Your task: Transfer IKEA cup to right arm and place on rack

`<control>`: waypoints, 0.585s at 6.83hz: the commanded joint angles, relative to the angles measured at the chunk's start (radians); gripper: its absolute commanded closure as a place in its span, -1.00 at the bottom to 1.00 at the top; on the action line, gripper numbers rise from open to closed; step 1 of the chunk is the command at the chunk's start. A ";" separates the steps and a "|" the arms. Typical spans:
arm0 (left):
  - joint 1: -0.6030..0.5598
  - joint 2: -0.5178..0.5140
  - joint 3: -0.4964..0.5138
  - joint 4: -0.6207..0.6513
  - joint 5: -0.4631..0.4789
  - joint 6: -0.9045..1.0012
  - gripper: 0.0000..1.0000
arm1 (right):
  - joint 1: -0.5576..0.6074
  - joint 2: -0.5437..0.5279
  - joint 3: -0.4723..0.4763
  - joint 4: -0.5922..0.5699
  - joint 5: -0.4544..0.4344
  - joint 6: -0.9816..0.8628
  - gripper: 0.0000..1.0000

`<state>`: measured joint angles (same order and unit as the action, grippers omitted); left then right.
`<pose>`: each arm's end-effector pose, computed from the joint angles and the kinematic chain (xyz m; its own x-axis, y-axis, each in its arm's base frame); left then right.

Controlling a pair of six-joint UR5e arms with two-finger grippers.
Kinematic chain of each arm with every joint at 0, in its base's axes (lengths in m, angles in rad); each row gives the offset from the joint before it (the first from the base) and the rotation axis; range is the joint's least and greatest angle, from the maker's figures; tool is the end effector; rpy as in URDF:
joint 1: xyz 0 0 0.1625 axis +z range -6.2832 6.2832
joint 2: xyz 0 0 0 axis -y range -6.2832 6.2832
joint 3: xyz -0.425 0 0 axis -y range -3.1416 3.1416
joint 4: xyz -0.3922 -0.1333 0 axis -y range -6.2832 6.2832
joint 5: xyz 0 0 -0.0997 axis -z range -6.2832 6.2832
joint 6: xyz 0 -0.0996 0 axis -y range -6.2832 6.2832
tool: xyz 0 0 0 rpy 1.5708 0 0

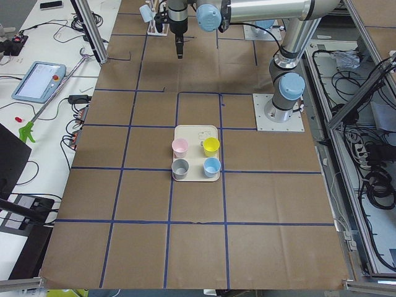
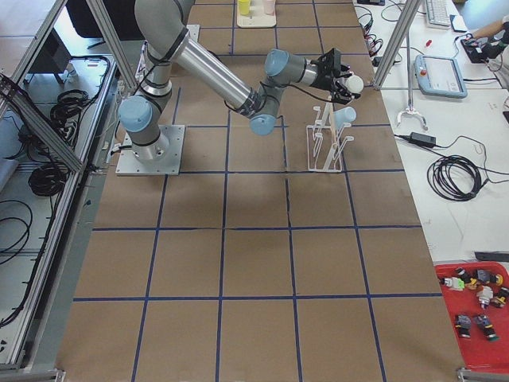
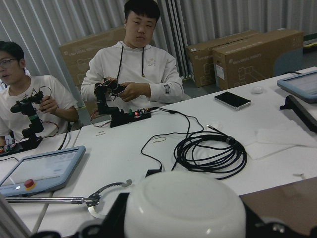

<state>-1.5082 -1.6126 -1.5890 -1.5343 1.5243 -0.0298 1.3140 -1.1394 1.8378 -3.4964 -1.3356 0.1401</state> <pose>-0.1060 -0.5142 0.4618 -0.9946 -0.0933 0.0457 -0.0922 0.9954 0.0249 -0.0017 -0.6228 0.3576 -0.9746 0.0799 -0.2092 0.2238 0.3178 -0.9214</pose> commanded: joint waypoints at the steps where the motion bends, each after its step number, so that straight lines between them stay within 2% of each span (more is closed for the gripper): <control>1: -0.001 0.046 -0.011 -0.038 0.002 -0.047 -0.99 | -0.059 0.078 -0.072 -0.004 0.001 -0.170 0.74; 3: -0.012 0.086 -0.031 -0.055 0.008 -0.050 -0.99 | -0.078 0.136 -0.088 -0.092 0.013 -0.178 0.78; 4: -0.029 0.080 -0.031 -0.043 0.061 -0.052 -0.99 | -0.082 0.150 -0.085 -0.099 0.018 -0.178 0.79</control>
<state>-1.5210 -1.5358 -1.6157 -1.5833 1.5439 -0.0788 1.2397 -1.0132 1.7532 -3.5681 -1.3244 -0.0341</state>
